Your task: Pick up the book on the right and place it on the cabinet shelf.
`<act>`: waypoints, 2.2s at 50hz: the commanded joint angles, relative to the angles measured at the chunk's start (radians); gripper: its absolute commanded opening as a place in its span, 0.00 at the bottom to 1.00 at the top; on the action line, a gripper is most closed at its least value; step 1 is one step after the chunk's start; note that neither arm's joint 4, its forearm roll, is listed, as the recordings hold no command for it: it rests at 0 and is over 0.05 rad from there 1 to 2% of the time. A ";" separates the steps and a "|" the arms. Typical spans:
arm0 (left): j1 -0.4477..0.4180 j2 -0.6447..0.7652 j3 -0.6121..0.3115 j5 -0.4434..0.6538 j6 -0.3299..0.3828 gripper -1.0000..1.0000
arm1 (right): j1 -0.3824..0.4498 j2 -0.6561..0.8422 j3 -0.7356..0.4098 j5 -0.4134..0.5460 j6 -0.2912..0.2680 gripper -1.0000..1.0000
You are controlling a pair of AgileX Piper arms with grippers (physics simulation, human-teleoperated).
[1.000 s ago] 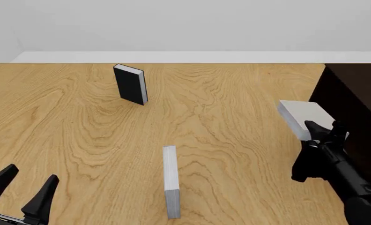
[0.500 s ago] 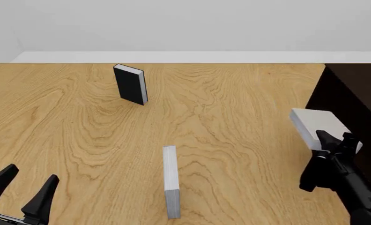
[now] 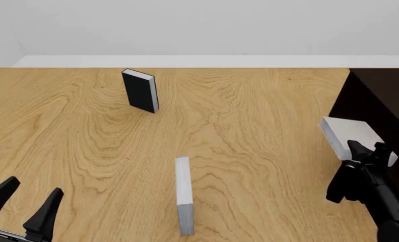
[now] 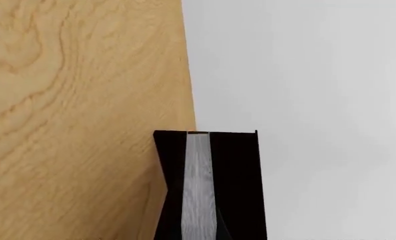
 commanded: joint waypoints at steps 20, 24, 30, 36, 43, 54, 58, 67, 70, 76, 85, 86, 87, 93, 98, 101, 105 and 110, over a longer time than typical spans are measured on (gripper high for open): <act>0.006 0.002 0.000 0.001 0.000 1.00 | -0.064 0.105 -0.047 -0.070 -0.023 0.00; 0.007 0.001 0.000 0.002 -0.001 1.00 | -0.068 0.102 -0.060 -0.056 -0.013 0.00; 0.006 0.001 0.000 0.003 0.000 1.00 | -0.080 0.112 -0.078 -0.049 -0.014 0.00; 0.008 0.000 0.000 0.005 0.001 1.00 | -0.095 0.097 -0.103 -0.021 -0.011 0.00; 0.009 0.000 0.000 0.006 0.001 1.00 | -0.110 0.124 -0.119 -0.028 -0.018 0.00; 0.009 0.000 0.000 0.007 0.001 1.00 | -0.140 0.130 -0.129 -0.025 -0.012 0.00; 0.009 0.002 0.000 0.008 0.000 1.00 | -0.138 0.141 -0.134 -0.025 -0.013 0.00; 0.007 0.001 0.000 0.007 0.002 1.00 | -0.154 0.147 -0.162 0.002 -0.007 0.00; 0.008 0.000 0.000 0.008 0.002 1.00 | -0.152 0.149 -0.172 0.011 -0.008 0.00; 0.009 0.000 0.000 0.007 0.004 1.00 | -0.150 0.153 -0.194 0.029 -0.008 0.00; 0.011 0.000 0.000 0.007 0.005 1.00 | -0.150 0.158 -0.224 0.066 0.002 0.00; 0.011 0.000 0.000 0.007 0.005 1.00 | -0.154 0.154 -0.228 0.075 0.011 0.00; 0.011 0.000 0.000 0.007 0.006 1.00 | -0.158 0.163 -0.228 0.061 0.005 0.00; 0.009 0.001 0.000 0.006 0.005 1.00 | -0.167 0.188 -0.230 0.052 0.000 0.00; 0.008 0.001 0.000 0.007 0.005 1.00 | -0.174 0.195 -0.239 0.057 0.011 0.00; 0.008 0.001 0.000 0.007 0.006 1.00 | -0.173 0.196 -0.247 0.072 0.015 0.00; 0.010 0.002 0.000 0.005 0.004 1.00 | -0.182 0.212 -0.250 0.065 0.017 0.00; 0.009 0.001 0.000 0.009 0.004 1.00 | -0.189 0.235 -0.250 0.053 0.017 0.00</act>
